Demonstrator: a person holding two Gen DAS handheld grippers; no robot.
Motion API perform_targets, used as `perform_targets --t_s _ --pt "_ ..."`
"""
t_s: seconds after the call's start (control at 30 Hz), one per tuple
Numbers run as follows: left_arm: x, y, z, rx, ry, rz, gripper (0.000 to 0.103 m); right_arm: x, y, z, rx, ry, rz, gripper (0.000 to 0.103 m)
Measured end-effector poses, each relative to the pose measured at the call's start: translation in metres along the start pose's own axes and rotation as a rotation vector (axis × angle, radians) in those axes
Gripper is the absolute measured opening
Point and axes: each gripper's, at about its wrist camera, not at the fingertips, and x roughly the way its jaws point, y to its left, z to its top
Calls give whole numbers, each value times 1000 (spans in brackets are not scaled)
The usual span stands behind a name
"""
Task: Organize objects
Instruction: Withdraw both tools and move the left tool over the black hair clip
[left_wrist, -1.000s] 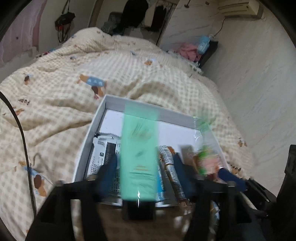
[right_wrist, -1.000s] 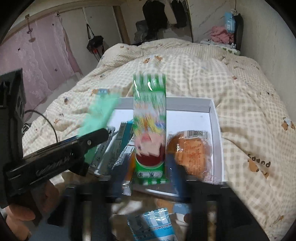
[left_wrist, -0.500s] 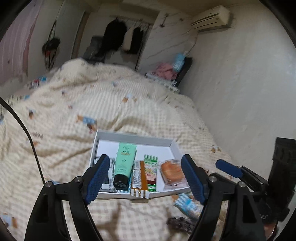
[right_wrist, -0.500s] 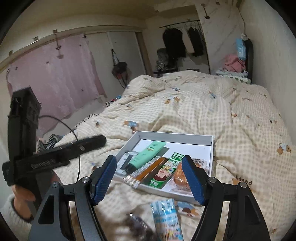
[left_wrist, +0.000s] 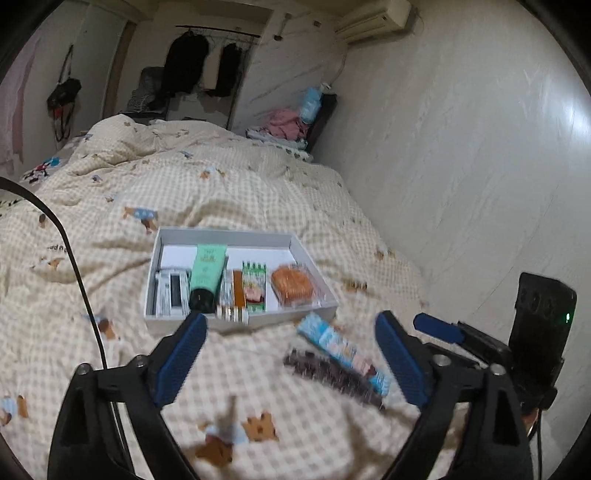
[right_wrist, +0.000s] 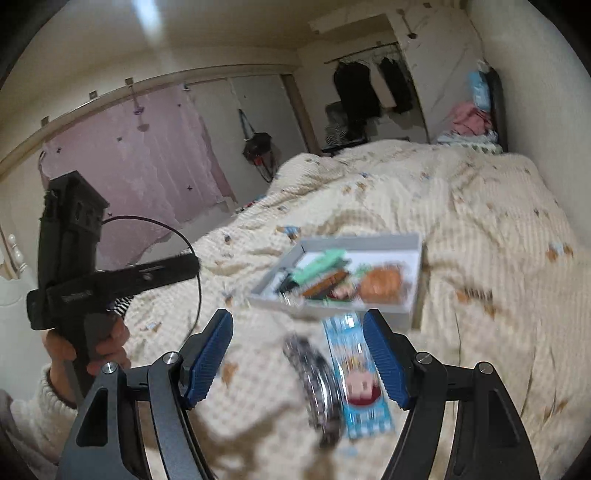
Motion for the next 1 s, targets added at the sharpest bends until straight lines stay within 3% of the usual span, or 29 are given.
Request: perform_targets --t_s 0.1,0.2,0.4,0.47,0.67,0.8,0.93,1.0 --pt "9 -5 -14 30 37 34 96 0 -8 -12 52 -4 3 74" --pt "15 -9 -19 49 67 13 96 3 -9 -17 65 5 -13 74" --pt "16 -11 -26 48 70 20 96 2 -10 -27 82 -2 -30 75" --pt "20 -16 -33 65 85 50 97 1 -13 -28 91 -6 -28 82" --pt "48 -47 -62 231 224 66 97 0 -19 -29 120 -8 -18 82" --pt "57 -55 -66 279 272 31 97 0 -19 -29 128 -9 -17 82" --pt "69 -52 -50 270 360 -106 97 0 -23 -30 147 -14 -15 82" --pt "76 -50 -43 254 397 -140 97 -1 -26 -31 163 -20 -13 82"
